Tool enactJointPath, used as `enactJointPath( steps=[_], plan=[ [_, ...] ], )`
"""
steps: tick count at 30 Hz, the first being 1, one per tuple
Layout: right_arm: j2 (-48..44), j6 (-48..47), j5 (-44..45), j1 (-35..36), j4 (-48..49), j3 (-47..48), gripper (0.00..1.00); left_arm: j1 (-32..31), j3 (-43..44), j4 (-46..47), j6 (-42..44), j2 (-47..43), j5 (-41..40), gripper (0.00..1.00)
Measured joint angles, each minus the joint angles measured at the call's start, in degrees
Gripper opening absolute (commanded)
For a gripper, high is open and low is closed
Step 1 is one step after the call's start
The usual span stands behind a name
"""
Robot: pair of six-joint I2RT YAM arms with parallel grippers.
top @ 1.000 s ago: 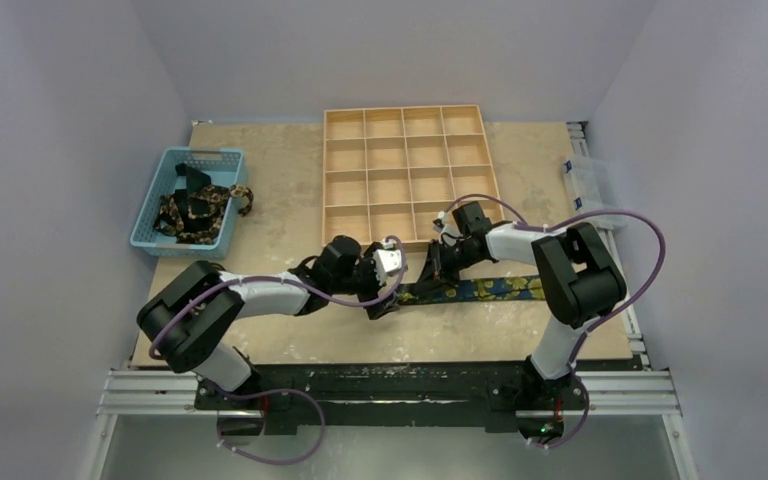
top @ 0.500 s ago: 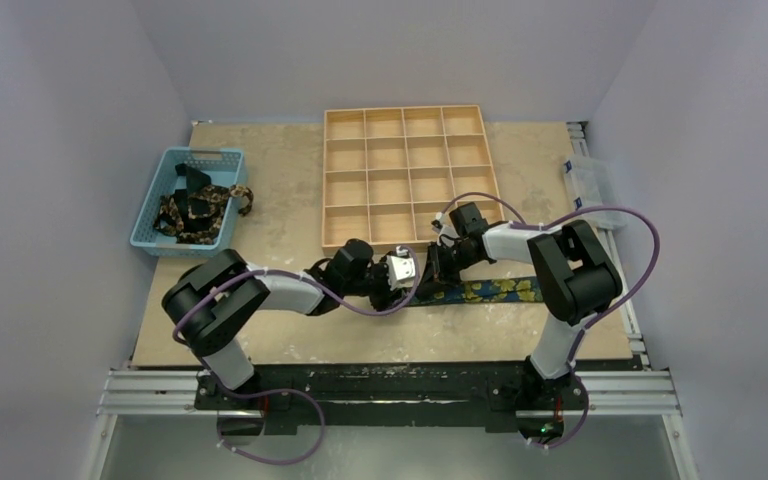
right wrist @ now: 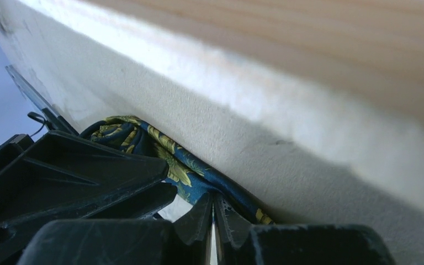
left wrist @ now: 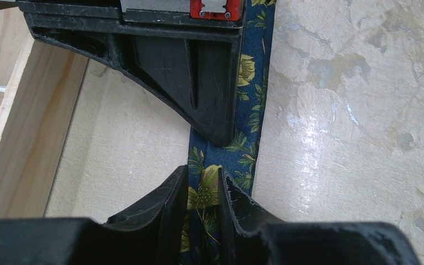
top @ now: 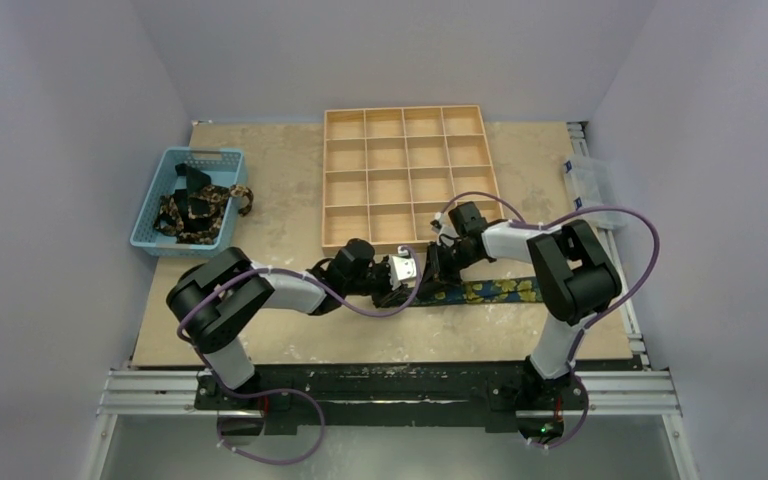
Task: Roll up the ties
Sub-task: Roll the tie at the center of the board.
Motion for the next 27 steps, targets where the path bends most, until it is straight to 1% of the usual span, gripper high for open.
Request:
enactJointPath(
  steps=[2, 4, 5, 6, 7, 9, 12, 16, 18, 21, 23, 25, 27],
  plan=[
    [-0.6, 0.0, 0.5, 0.1, -1.0, 0.1, 0.14, 0.0, -0.2, 0.3, 0.0, 0.0, 0.5, 0.22],
    [-0.9, -0.1, 1.5, 0.3, -3.0, 1.0, 0.22, -0.1, -0.4, 0.7, 0.0, 0.0, 1.0, 0.23],
    [-0.9, -0.2, 1.7, 0.3, -4.0, 1.7, 0.29, -0.2, -0.8, 1.0, 0.0, -0.2, 1.2, 0.24],
    [-1.0, -0.4, 1.7, 0.3, -4.7, 2.2, 0.33, -0.2, -1.2, 1.1, 0.0, -0.5, 1.3, 0.24],
    [-1.2, -0.6, 1.9, 0.3, -5.3, 2.7, 0.35, -0.1, -1.6, 1.3, 0.0, -0.8, 1.4, 0.25],
    [-2.2, -1.0, 2.2, 0.3, -6.3, 3.1, 0.37, -0.1, -2.4, 1.6, 0.0, -1.3, 1.5, 0.29],
    [-4.0, -1.1, 1.7, 0.3, -7.2, 3.3, 0.38, -0.1, -3.0, 2.0, -0.2, -1.5, 1.6, 0.33],
    [-4.5, 0.0, -0.4, 0.6, -6.2, 3.1, 0.40, -0.1, -3.3, 2.4, -0.2, -1.5, 1.7, 0.34],
    [-4.5, 1.4, -1.5, 1.3, -4.5, 2.5, 0.46, -0.1, -3.4, 2.4, -0.2, -1.5, 1.7, 0.34],
    [-4.5, 3.9, -3.0, 3.0, -1.3, 1.0, 0.52, -0.1, -3.4, 2.4, -0.2, -1.5, 1.7, 0.34],
    [-4.5, 5.5, -3.8, 4.0, 0.5, 0.4, 0.60, -0.1, -3.5, 2.4, -0.2, -1.5, 1.7, 0.34],
    [-4.5, 6.9, -4.7, 5.0, 2.2, 0.2, 0.64, -0.1, -3.5, 2.4, -0.2, -1.5, 1.7, 0.34],
    [-4.5, 7.6, -5.1, 5.8, 3.5, 0.2, 0.65, -0.1, -3.5, 2.4, -0.2, -1.5, 1.6, 0.34]
  ],
)
